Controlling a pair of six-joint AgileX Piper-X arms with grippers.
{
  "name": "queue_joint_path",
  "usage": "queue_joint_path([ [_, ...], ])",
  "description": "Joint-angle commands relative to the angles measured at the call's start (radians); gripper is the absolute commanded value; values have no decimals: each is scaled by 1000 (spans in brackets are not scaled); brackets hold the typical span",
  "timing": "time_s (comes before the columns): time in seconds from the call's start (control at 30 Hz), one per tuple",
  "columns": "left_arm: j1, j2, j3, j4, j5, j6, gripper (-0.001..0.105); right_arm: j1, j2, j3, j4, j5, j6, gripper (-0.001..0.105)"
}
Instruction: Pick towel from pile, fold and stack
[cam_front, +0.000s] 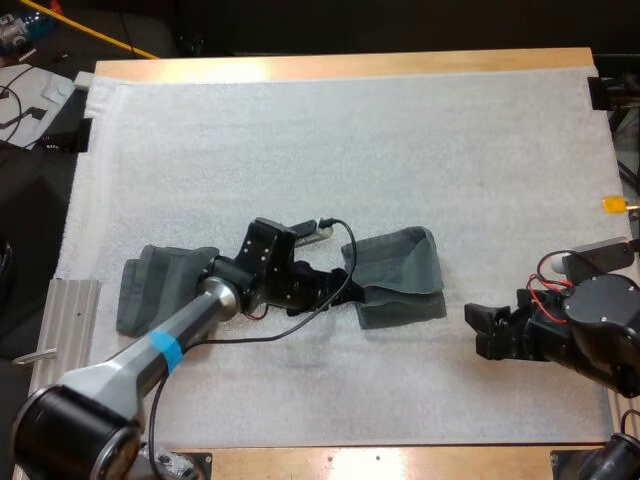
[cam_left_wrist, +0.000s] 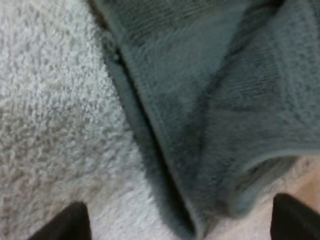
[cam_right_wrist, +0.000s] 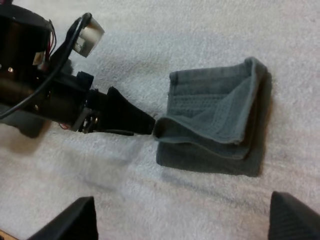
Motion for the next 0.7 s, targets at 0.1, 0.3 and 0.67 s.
queue_joint_path([
  [0.1, -7, 48, -22, -26, 23, -25, 70, -1, 2, -8, 22, 7, 4, 67],
  [0.3, -11, 68, -30, -42, 3, -67, 70, -3, -5, -4, 30, 4, 4, 67],
  [0.67, -103, 155, -101, -60, -1, -161, 70, 0, -7, -6, 53, 2, 12, 67],
])
